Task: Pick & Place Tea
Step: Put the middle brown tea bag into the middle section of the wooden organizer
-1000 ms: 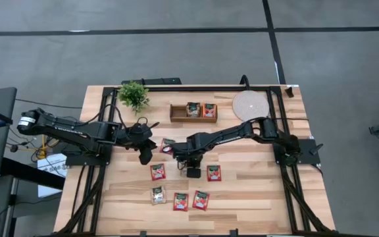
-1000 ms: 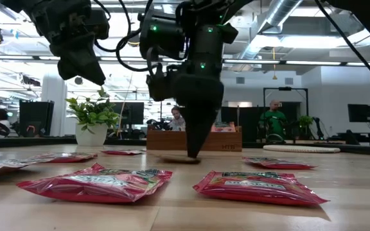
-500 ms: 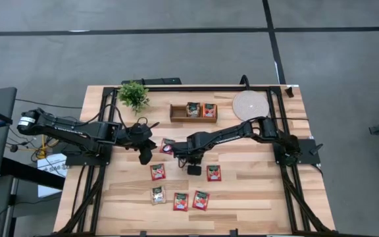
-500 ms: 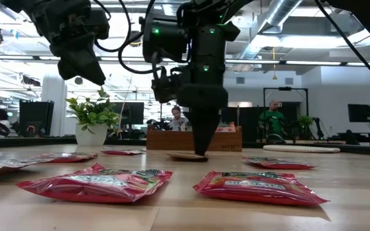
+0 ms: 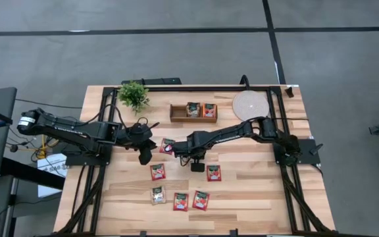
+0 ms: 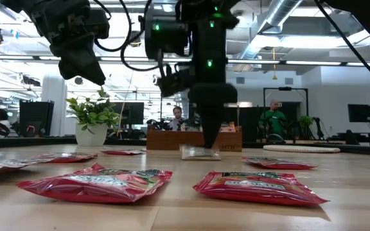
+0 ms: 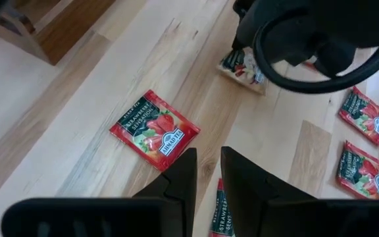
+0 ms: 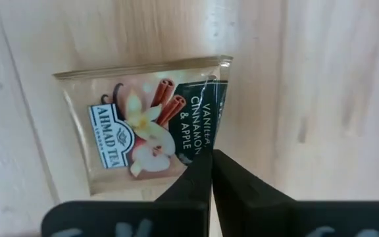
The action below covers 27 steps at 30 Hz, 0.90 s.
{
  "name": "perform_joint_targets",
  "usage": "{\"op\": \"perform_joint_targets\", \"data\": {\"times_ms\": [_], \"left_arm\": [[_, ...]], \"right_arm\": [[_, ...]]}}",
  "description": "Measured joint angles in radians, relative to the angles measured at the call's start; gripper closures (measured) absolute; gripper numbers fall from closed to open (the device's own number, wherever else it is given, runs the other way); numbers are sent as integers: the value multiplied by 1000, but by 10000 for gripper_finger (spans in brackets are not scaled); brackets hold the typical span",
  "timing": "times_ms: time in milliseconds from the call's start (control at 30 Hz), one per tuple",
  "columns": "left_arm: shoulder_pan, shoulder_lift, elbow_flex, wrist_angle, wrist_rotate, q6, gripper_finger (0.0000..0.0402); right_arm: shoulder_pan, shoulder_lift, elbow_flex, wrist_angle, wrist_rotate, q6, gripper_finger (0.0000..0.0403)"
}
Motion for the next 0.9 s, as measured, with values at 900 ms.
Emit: {"op": "perform_joint_targets", "data": {"times_ms": [900], "left_arm": [[0, 0, 0, 9, -10, 0, 342]], "right_arm": [[-285, -53, 288, -218, 381, -320, 403]]}}
